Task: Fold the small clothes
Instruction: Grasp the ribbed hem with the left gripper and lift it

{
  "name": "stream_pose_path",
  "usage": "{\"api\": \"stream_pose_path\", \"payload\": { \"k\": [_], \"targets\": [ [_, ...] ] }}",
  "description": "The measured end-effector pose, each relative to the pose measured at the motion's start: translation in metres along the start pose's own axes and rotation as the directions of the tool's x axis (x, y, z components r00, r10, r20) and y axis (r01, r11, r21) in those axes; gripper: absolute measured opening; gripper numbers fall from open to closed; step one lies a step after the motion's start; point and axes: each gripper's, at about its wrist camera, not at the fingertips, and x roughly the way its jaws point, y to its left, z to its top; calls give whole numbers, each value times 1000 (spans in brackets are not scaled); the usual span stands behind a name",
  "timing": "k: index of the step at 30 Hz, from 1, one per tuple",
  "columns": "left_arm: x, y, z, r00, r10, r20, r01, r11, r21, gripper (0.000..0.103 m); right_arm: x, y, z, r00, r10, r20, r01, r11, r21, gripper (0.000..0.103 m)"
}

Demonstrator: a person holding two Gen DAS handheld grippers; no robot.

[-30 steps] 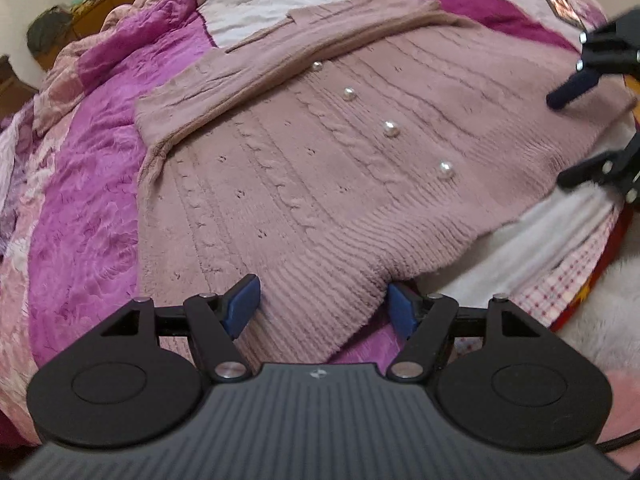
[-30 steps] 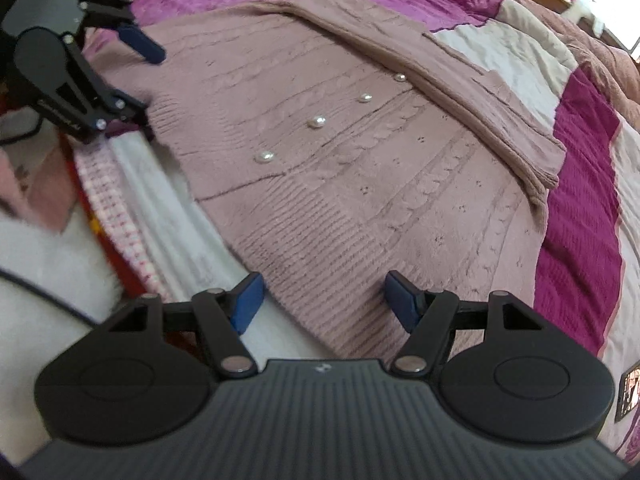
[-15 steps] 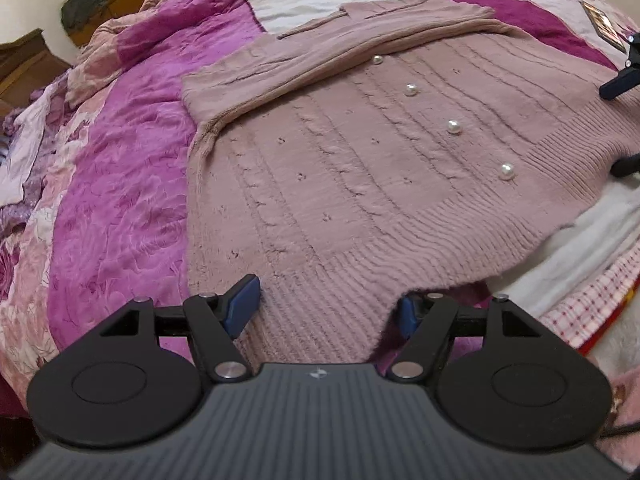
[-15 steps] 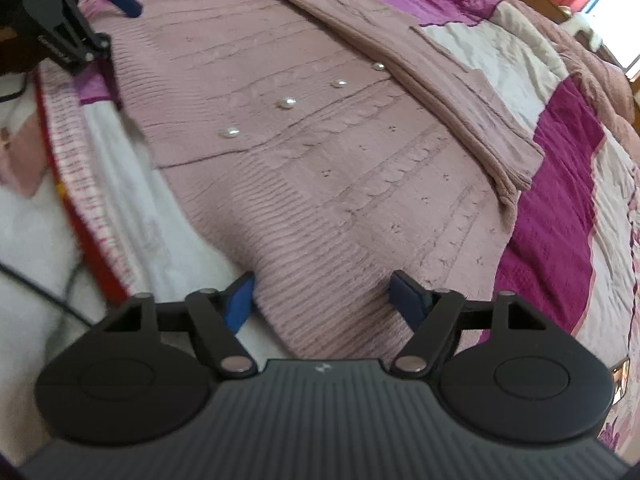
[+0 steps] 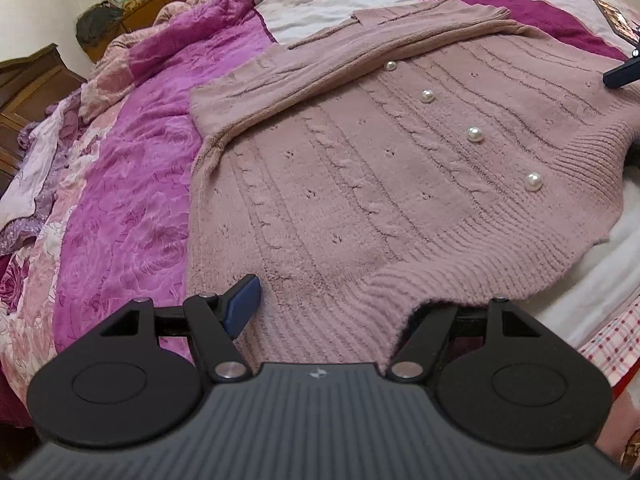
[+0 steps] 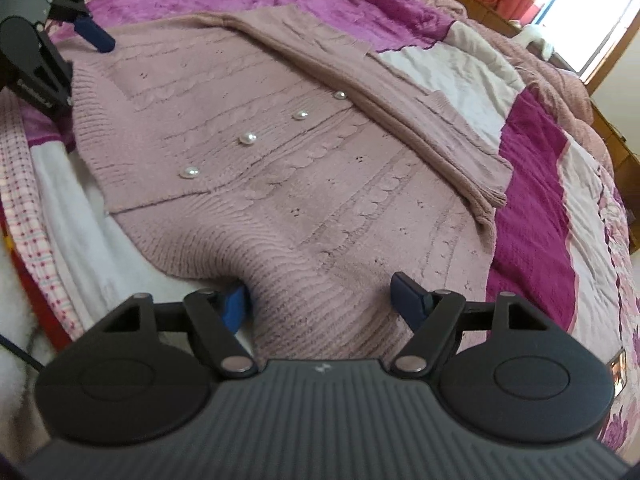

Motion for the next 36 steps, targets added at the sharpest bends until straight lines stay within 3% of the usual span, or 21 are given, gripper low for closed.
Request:
{"api": "stream_pose_path", "payload": {
  "k": [6, 9, 10, 13, 17, 20, 36],
  "targets": [
    [3, -2, 0, 999, 22, 29, -22, 1000, 3, 74, 1, -2, -1, 999, -11, 34, 9, 998, 55, 54],
    [3, -4, 0, 999, 27, 37, -27, 1000, -1, 74, 3, -4, 1, 999, -9, 40, 6, 997, 74, 33],
    [3, -3, 0, 999, 24, 42, -24, 1000, -9, 71, 4, -5, 2, 999, -10, 39, 7, 997, 82, 26],
    [1, -2, 0, 998, -1, 56, 2, 1000, -24, 50, 5, -9, 4, 999, -12, 51, 6, 993, 122, 21],
    [-3, -3, 3, 997, -26, 69, 29, 999, -35, 23, 1, -14, 7, 997, -26, 70, 13, 984, 176, 17],
    [-7, 0, 6, 996, -41, 85, 48, 996, -77, 10, -4, -17, 11, 995, -42, 93, 21, 978, 209, 15],
    [-35, 13, 38, 981, -12, 192, 47, 982, -180, 6, -15, -44, 29, 975, -118, 187, 42, 930, 366, 14]
  ]
}}
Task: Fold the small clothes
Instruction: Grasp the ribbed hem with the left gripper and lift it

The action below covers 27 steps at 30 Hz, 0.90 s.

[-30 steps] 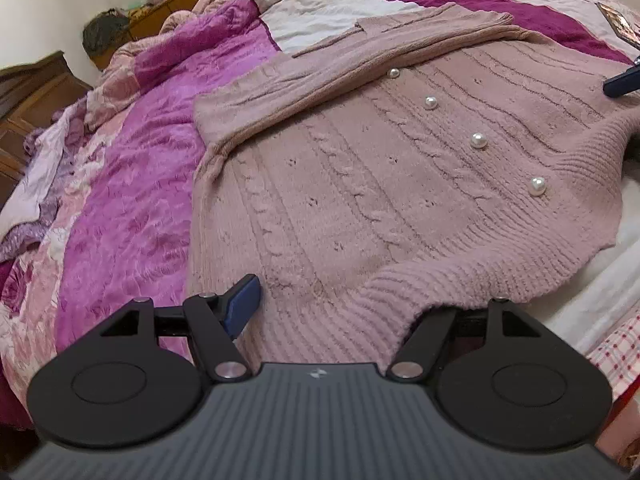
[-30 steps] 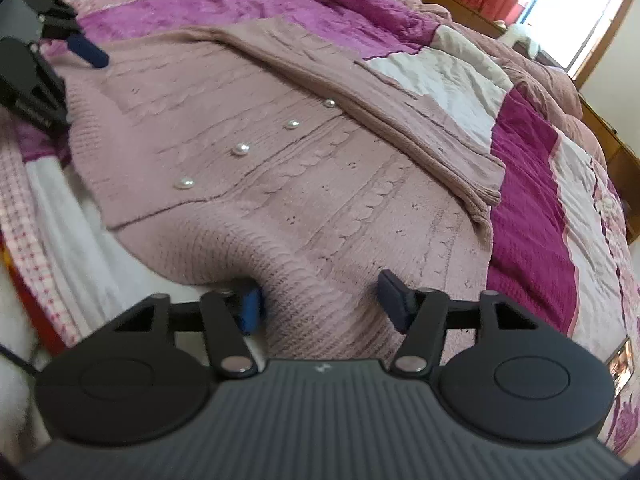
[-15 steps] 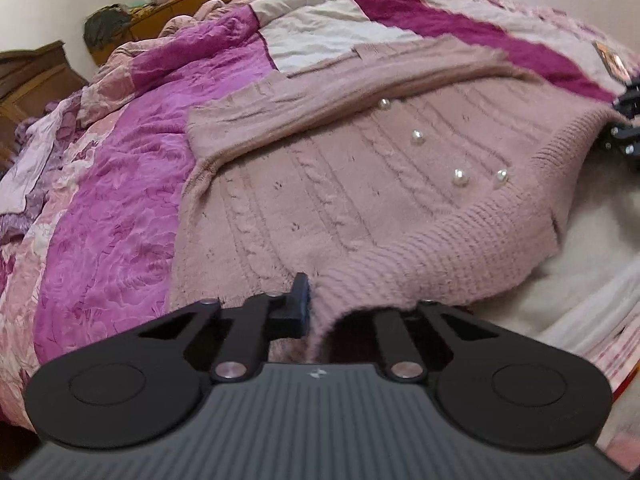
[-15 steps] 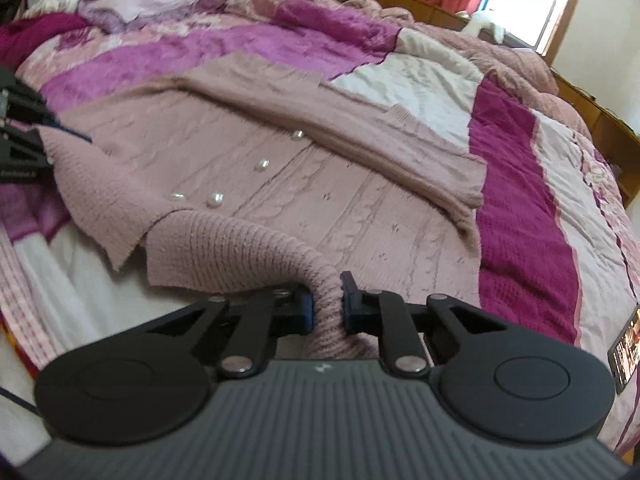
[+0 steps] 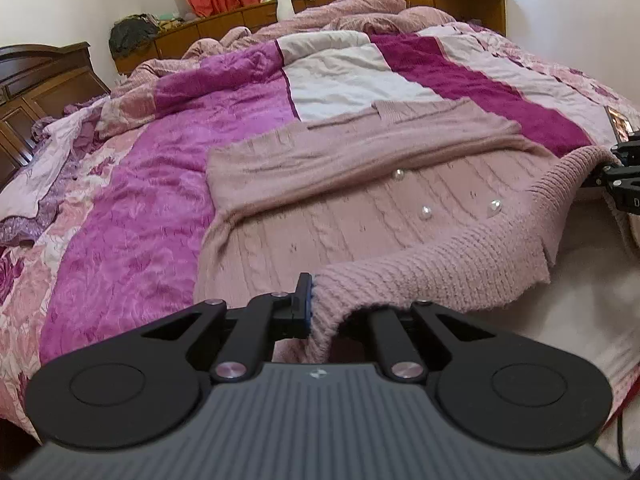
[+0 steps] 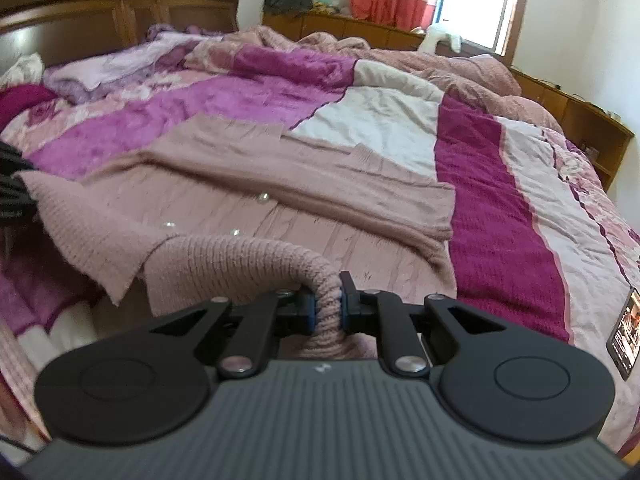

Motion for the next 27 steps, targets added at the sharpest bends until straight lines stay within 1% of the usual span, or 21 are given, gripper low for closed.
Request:
{"api": "stream_pose_path", "payload": {
  "k": [10, 16, 22, 27],
  "targets": [
    [4, 11, 28, 999, 19, 42, -17, 999, -42, 6, 8, -10, 22, 998, -12, 56, 8, 998, 64, 13],
    [13, 19, 43, 997, 48, 52, -45, 997, -69, 6, 15, -13, 37, 996, -13, 91, 6, 997, 79, 13],
    [18, 28, 64, 992, 72, 104, -63, 994, -89, 6, 21, -14, 52, 992, -34, 120, 25, 996, 80, 13],
    [22, 33, 89, 983, 88, 164, -77, 995, -71, 6, 22, -17, 68, 985, -61, 159, 46, 995, 92, 13]
  ]
}}
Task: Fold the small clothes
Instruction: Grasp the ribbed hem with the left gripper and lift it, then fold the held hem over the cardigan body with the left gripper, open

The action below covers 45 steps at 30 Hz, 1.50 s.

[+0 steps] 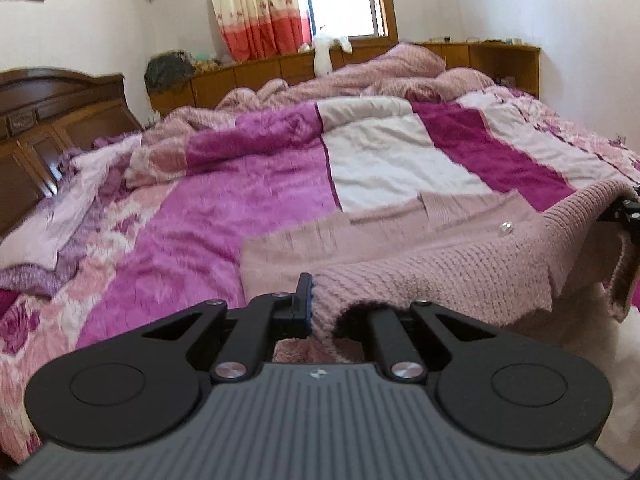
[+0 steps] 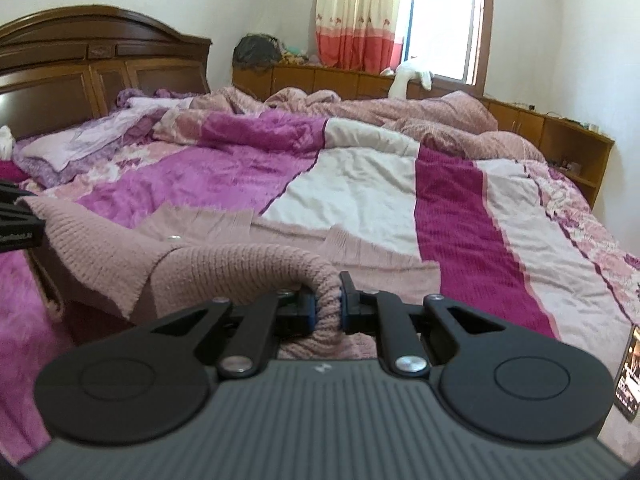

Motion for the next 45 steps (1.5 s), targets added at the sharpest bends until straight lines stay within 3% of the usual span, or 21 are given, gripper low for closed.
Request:
{"api": "stream_pose_path", "payload": {
  "k": [10, 19, 28, 35, 38, 45],
  "targets": [
    [28, 3, 53, 993, 28, 116, -30, 1000, 9, 6, 28, -8, 33, 997, -38, 67, 38, 999, 2, 13],
    [105, -1, 87, 993, 52, 103, -52, 999, -2, 6, 96, -16, 47, 996, -78, 39, 79, 997, -12, 13],
    [209, 1, 63, 999, 47, 23, -47, 999, -11, 6, 183, -3, 20, 992, -123, -40, 119, 988, -101, 13],
    [282, 8, 38, 994, 55, -96, -60, 997, -53, 6, 232, 0, -4, 981, -143, -128, 130, 986, -107, 13],
    [303, 11, 26, 988, 35, -152, -45, 997, -65, 6, 245, -3, -10, 978, -133, -161, 119, 989, -92, 13],
    [311, 11, 18, 987, 27, -156, -37, 997, -60, 7, 255, -13, -19, 978, -93, -185, 94, 996, -5, 15]
  ]
}}
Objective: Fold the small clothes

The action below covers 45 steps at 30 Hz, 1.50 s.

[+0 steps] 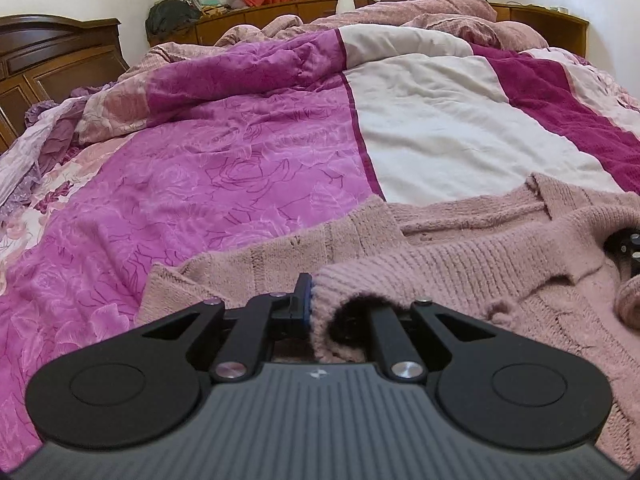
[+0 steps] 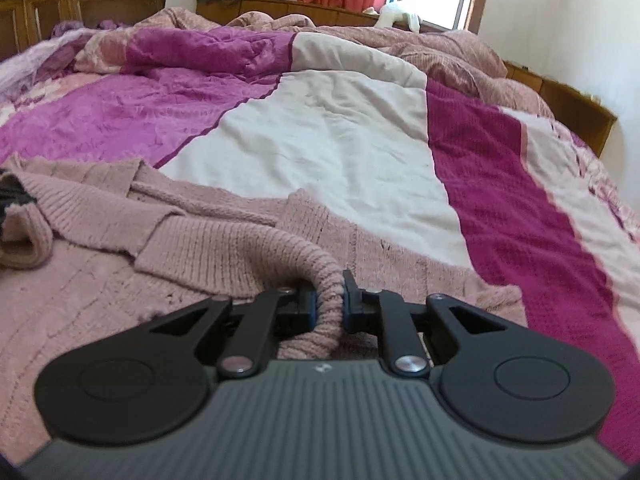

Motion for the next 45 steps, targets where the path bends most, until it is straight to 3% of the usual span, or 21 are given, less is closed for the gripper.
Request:
{"api": "stream_pose_path", "payload": {
  "k": [3, 6, 8, 10, 11, 20, 24, 32, 40, 45],
  "targets": [
    [-5, -2, 1, 1000, 6, -3, -6, 1000, 20, 7, -1, -3, -1, 1000, 11, 3, -11, 1000, 20, 16],
    [-16, -5, 4, 999, 45, -9, -45, 998, 54, 25, -6, -10, 1, 1000, 29, 7, -30, 998, 61, 22],
    [-23, -5, 6, 996, 83, -16, -82, 994, 69, 43, -11, -21, 1, 999, 49, 8, -50, 989, 141, 44],
    [-33, -4, 8, 995, 101, -14, -99, 992, 80, 51, -20, -34, 0, 997, 78, 15, -80, 973, 219, 54],
    [-39, -2, 8, 995, 99, -13, -97, 992, 82, 52, -24, -38, -2, 996, 93, 19, -95, 967, 237, 54],
    [-91, 7, 3, 999, 43, -4, -43, 994, 98, 55, -71, -46, 0, 992, 118, 32, -123, 967, 225, 54],
    [-108, 5, 3, 999, 47, 5, -48, 991, 128, 55, -89, -49, 5, 994, 100, 40, -106, 966, 234, 54],
    [-129, 12, 0, 999, 35, 1, -35, 995, 97, 55, -119, -52, 0, 992, 111, 54, -121, 960, 252, 54],
    [-135, 11, -16, 1000, 0, -27, 4, 992, 126, 55, -117, -43, -19, 990, 142, 11, -140, 966, 219, 54],
    [-130, -2, -25, 998, -45, -44, 53, 979, 195, 55, -111, -30, -23, 985, 172, 4, -171, 977, 129, 54]
  ]
}}
